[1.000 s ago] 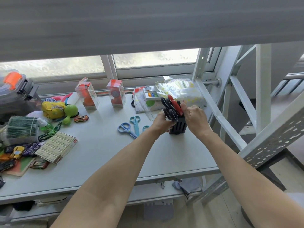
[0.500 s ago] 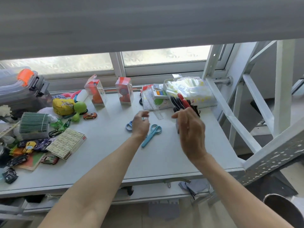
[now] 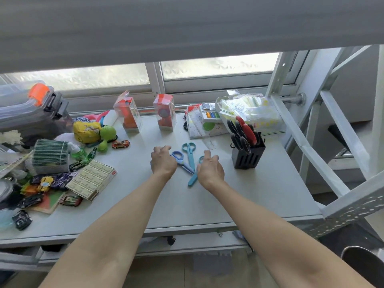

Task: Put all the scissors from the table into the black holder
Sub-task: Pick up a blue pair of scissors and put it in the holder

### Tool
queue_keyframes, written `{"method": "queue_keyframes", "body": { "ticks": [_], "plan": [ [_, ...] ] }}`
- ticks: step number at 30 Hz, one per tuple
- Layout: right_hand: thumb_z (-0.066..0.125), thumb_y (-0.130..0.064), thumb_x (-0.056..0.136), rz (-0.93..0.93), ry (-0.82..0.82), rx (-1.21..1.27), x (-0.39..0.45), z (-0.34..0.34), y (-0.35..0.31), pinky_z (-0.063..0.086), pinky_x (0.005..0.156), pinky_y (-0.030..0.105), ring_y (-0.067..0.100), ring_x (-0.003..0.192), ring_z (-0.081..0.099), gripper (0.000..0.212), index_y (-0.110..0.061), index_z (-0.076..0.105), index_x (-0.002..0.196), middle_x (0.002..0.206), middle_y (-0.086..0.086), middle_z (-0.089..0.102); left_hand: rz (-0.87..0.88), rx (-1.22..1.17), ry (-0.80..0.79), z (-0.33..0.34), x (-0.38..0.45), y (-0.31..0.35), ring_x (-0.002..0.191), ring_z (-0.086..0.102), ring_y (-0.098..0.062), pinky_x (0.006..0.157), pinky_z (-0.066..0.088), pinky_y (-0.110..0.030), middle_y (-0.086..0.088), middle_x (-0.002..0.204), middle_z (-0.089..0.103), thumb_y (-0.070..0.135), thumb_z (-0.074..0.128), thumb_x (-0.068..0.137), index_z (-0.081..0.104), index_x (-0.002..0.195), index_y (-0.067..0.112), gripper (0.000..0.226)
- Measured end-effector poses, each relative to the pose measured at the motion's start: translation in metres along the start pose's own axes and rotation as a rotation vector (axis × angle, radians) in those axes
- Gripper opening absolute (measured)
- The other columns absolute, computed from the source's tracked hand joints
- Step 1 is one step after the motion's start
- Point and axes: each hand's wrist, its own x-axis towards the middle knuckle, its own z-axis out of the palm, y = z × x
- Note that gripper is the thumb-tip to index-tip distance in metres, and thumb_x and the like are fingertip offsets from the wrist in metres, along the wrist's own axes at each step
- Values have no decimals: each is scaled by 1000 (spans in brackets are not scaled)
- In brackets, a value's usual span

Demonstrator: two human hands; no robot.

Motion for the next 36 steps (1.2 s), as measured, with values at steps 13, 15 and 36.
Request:
{"method": "queue_keyframes", "body": {
  "ticks": [13, 15, 36],
  "plan": [
    [50, -12, 92, 127, 18, 201, 6, 2, 16, 43, 88, 34, 34, 113, 56, 26, 0, 55, 115, 121, 19, 60, 78, -156, -236, 37, -22, 52, 109, 66, -34, 97, 52, -42, -21, 121, 68, 1, 43, 88, 62, 123, 2, 40],
    [51, -12, 91, 121, -1, 267, 3, 5, 17, 43, 87, 33, 33, 111, 56, 27, -3, 57, 115, 120, 18, 61, 7, -153, -250, 39, -24, 57, 116, 61, -36, 101, 49, -41, -23, 126, 63, 0, 44, 89, 58, 125, -3, 39],
    [64, -11, 84, 57, -42, 420, -16, 3, 47, 49, 85, 34, 26, 99, 64, 29, -10, 53, 111, 107, 8, 67, -116, -336, -389, 37, -38, 61, 73, 56, -26, 55, 43, -27, -17, 84, 59, 12, 53, 91, 51, 74, 13, 17]
  ]
}}
